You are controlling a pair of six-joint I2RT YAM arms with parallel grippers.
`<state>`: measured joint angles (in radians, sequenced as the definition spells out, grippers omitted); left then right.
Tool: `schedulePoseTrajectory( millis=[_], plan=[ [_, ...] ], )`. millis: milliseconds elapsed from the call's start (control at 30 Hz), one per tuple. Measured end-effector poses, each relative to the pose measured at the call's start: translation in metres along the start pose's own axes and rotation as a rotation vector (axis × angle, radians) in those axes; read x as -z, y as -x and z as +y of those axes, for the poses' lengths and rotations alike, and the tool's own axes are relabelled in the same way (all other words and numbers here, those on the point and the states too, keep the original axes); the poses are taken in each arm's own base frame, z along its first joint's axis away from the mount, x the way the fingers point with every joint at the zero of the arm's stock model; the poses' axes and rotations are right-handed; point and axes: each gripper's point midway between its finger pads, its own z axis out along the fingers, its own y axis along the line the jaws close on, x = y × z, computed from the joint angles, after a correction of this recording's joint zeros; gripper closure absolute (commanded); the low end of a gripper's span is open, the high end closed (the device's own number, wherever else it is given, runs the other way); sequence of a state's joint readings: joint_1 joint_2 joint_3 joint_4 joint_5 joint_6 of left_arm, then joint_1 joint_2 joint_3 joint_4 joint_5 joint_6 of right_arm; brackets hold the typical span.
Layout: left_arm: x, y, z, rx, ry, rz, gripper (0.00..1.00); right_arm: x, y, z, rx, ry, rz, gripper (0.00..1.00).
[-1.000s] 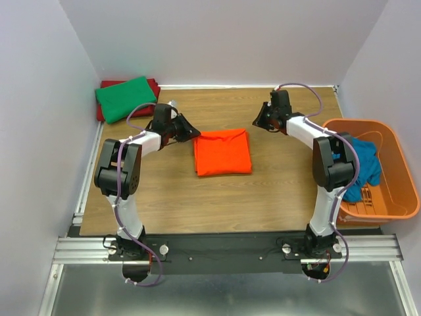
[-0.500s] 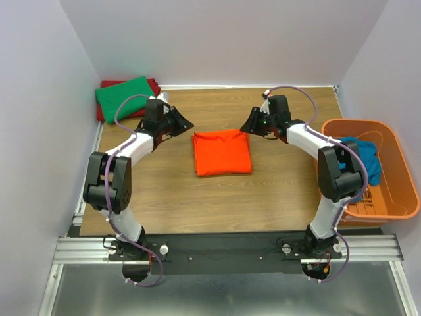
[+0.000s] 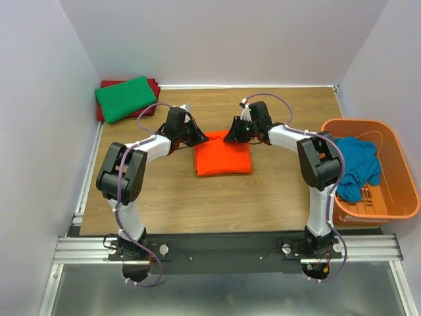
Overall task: Fold and stack the t-shirts
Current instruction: Smooth out wrinkles on the folded tshirt
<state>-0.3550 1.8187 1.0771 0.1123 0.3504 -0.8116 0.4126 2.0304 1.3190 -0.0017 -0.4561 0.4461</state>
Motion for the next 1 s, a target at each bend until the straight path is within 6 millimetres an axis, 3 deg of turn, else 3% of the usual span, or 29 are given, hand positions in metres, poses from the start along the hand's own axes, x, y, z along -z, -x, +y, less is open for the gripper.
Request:
schedulePoseTrajectory(
  millis=[300, 500, 600, 800, 867, 1000],
  plan=[
    [-0.043, 0.06, 0.029, 0.031, 0.032, -0.059, 1.0, -0.032, 0.035, -0.026, -0.034, -0.002, -0.042, 0.68],
    [-0.055, 0.059, 0.064, 0.076, 0.086, -0.03, 1.0, -0.036, 0.043, -0.048, -0.104, -0.001, -0.045, 0.68],
    [-0.052, 0.063, 0.07, 0.09, 0.084, -0.028, 0.98, -0.036, 0.047, -0.053, -0.123, 0.013, -0.045, 0.68],
    [-0.04, 0.085, 0.071, 0.084, 0.068, -0.065, 0.83, -0.034, 0.047, -0.054, -0.135, 0.038, -0.036, 0.68],
    [-0.029, 0.096, 0.064, 0.068, 0.058, -0.091, 0.81, -0.034, 0.047, -0.054, -0.136, 0.042, -0.034, 0.68],
    [0.0, 0.112, 0.028, 0.001, 0.003, -0.15, 0.8, -0.032, 0.049, -0.055, -0.137, 0.042, -0.038, 0.67]
  ],
)
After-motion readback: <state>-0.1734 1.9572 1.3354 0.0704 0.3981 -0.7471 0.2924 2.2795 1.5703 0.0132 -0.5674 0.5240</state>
